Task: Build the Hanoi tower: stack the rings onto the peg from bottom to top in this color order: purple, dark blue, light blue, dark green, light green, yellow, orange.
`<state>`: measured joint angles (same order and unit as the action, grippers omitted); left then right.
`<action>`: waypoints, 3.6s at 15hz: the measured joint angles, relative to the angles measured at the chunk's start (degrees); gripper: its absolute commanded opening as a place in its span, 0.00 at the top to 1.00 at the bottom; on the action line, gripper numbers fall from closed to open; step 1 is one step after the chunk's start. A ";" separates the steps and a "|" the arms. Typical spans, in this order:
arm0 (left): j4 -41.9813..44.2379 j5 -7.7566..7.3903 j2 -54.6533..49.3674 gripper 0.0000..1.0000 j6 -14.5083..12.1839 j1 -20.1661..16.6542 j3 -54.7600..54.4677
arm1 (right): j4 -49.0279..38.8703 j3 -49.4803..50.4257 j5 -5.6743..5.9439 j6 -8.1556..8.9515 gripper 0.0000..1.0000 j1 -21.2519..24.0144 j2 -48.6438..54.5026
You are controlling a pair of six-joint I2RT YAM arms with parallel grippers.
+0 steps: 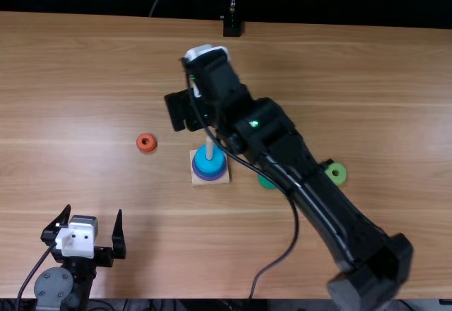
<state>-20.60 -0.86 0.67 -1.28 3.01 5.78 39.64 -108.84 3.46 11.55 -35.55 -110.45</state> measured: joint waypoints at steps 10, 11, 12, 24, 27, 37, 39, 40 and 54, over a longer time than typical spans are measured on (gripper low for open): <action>0.00 -0.02 0.02 0.00 0.00 -0.02 0.00 | -15.96 41.11 1.99 -0.24 0.00 11.72 15.58; 0.00 0.00 0.00 0.00 -0.04 -0.02 0.02 | -16.06 42.27 2.03 -0.31 0.00 11.87 15.58; -0.02 0.00 0.00 0.00 -0.02 -0.02 0.00 | -16.11 43.23 2.08 -0.24 0.00 12.00 15.54; 0.00 0.00 0.02 0.00 0.00 -0.02 0.00 | -7.72 45.05 2.08 0.96 0.00 12.09 4.52; 0.00 -0.02 0.02 0.00 -0.02 0.00 0.02 | -7.67 45.05 2.08 1.05 0.00 12.07 4.52; 0.00 0.02 0.02 0.00 -0.02 -0.02 0.00 | -4.72 44.28 1.95 0.98 1.00 12.07 4.55; -0.02 0.00 0.00 0.00 -0.02 -0.02 0.00 | 5.92 39.06 2.12 0.92 1.00 12.07 5.62; 0.00 0.00 0.02 0.00 -0.02 -0.02 0.02 | 11.04 35.41 2.14 0.83 1.00 11.80 6.82; 0.00 0.00 0.02 0.00 -0.02 -0.02 0.00 | 37.70 -6.21 2.10 -1.20 1.00 -1.20 0.85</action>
<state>-20.60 -0.86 0.69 -1.30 2.98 5.78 77.34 -115.04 5.56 10.35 -36.75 -109.60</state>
